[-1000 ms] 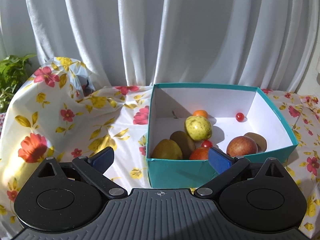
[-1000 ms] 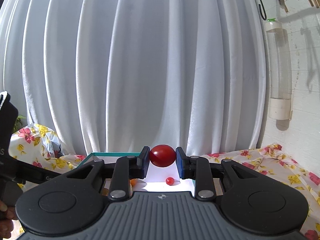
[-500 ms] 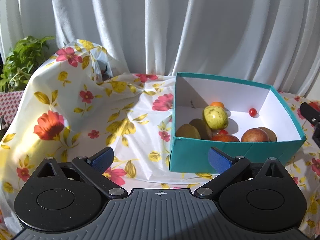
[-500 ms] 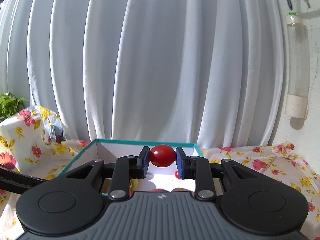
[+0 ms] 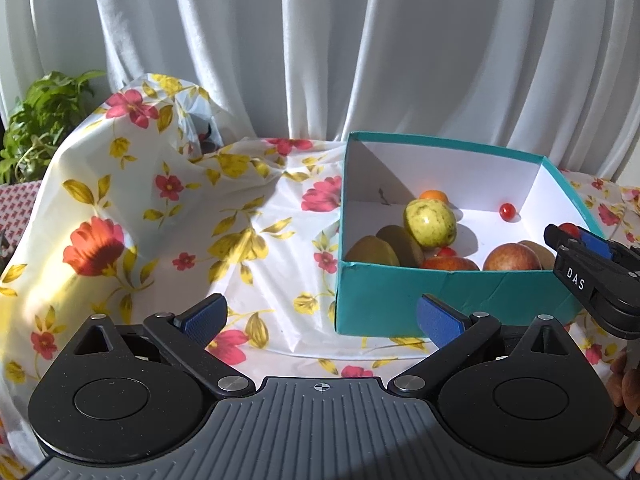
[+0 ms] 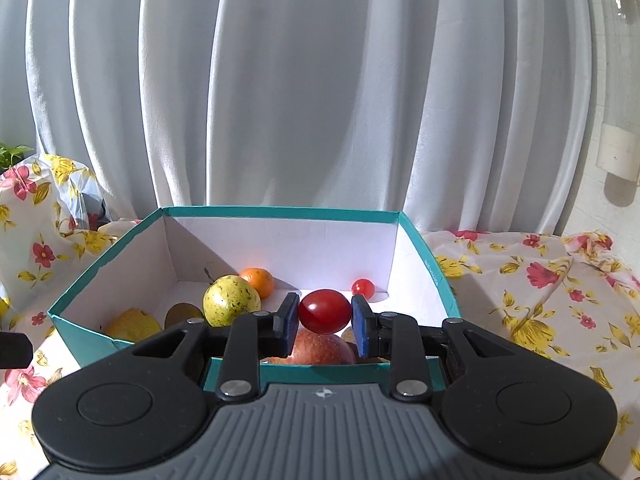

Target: Organize fruits

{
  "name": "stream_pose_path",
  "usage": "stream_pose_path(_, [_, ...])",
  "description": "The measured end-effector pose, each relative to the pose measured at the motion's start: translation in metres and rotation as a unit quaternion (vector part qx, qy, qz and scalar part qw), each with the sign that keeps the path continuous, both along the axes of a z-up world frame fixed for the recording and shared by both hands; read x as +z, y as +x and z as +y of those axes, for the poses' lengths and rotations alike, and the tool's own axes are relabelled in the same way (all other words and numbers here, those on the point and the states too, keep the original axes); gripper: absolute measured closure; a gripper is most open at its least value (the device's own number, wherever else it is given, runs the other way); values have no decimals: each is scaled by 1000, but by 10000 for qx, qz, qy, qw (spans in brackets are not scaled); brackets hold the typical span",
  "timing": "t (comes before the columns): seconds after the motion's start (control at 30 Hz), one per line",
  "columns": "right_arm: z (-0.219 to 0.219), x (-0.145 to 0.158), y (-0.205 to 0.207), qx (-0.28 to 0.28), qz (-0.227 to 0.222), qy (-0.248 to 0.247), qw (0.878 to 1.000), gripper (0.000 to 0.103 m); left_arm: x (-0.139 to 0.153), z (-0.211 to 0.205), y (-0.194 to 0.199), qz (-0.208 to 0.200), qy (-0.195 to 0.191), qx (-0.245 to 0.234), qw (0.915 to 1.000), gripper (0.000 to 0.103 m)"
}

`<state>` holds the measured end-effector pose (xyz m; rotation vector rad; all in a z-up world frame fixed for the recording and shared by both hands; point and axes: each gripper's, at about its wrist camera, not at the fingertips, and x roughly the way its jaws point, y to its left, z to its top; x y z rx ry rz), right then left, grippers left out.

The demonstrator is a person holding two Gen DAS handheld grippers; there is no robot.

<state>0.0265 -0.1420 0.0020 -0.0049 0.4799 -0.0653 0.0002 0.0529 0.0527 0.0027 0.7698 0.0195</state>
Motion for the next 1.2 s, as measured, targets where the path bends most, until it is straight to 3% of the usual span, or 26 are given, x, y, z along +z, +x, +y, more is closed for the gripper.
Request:
stream_pose_path(0.3, [-6, -4, 4, -64, 109, 14, 9999, 73, -3, -5, 5, 84, 23, -62, 9999, 0])
stream_pose_path(0.33, [-6, -4, 4, -84, 110, -2, 9999, 69, -3, -6, 5, 93, 26, -74, 9999, 0])
stream_pose_path(0.4, [-7, -4, 3, -122, 99, -35, 9999, 46, -4, -7, 6, 105, 29, -108, 9999, 0])
stream_pose_path(0.47, [-8, -2, -1, -110, 20, -38, 9999, 37, -4, -8, 7, 109, 30, -127, 9999, 0])
stream_pose_path(0.53, [-8, 2, -4, -112, -29, -95, 9999, 12, -3, -10, 8, 128, 5, -166, 9998, 0])
stream_pose_path(0.63, [-7, 10, -14, -62, -183, -130, 9997, 0, -3, -12, 10, 148, 24, -203, 9997, 0])
stream_pose_path(1.2, [-17, 35, -34, -373, -46, -54, 9993, 0, -2, -34, 24, 248, -23, -528, 9983, 0])
